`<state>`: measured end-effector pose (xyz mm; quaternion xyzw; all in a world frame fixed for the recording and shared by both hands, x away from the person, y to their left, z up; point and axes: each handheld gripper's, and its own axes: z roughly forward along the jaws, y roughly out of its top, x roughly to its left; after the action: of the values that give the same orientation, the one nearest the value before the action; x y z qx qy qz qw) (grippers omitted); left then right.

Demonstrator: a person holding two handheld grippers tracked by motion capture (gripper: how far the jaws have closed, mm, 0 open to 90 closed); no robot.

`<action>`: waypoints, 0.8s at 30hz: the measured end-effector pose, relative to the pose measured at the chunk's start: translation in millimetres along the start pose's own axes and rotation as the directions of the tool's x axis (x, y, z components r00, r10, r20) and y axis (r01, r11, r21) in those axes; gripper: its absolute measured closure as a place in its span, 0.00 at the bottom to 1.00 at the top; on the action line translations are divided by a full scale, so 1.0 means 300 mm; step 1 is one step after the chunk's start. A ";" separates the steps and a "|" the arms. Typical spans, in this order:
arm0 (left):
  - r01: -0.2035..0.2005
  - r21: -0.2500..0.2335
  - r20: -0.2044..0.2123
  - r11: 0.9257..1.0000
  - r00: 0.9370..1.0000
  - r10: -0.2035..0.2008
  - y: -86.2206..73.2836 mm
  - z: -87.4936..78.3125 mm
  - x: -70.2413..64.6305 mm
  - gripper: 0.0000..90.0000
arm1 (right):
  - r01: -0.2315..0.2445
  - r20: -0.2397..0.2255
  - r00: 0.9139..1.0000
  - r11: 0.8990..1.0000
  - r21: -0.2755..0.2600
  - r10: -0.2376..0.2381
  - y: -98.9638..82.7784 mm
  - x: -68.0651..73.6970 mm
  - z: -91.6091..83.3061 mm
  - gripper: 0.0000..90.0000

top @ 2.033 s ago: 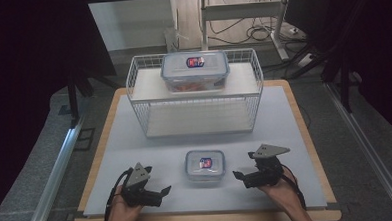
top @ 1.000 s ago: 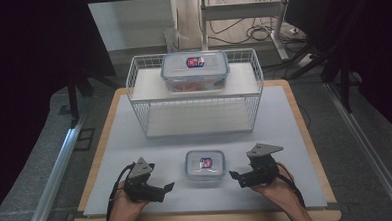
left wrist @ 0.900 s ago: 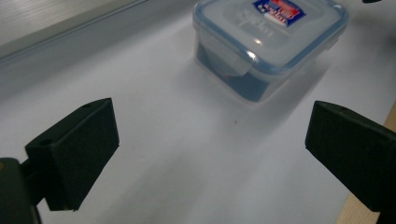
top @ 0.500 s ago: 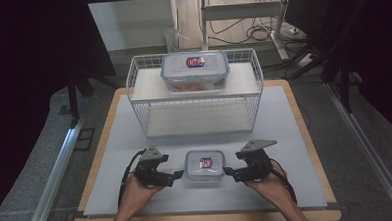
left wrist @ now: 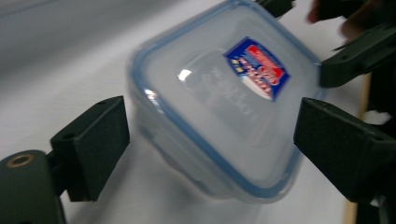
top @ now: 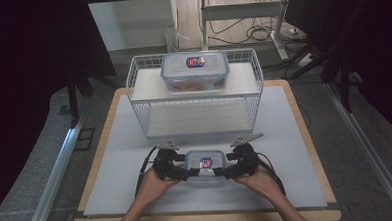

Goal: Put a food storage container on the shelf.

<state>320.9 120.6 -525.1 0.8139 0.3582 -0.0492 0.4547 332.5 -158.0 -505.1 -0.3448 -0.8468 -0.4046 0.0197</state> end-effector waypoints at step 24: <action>0.039 -0.019 0.000 0.999 0.999 -0.039 -0.090 -0.081 -0.077 0.51 | -0.038 -0.063 0.997 0.999 -0.028 0.036 -0.075 0.043 -0.084 0.58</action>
<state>281.0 136.0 -520.6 0.8026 0.3744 -0.0544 0.4611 303.1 -178.1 -499.4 -0.3478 -0.8331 -0.4273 0.0487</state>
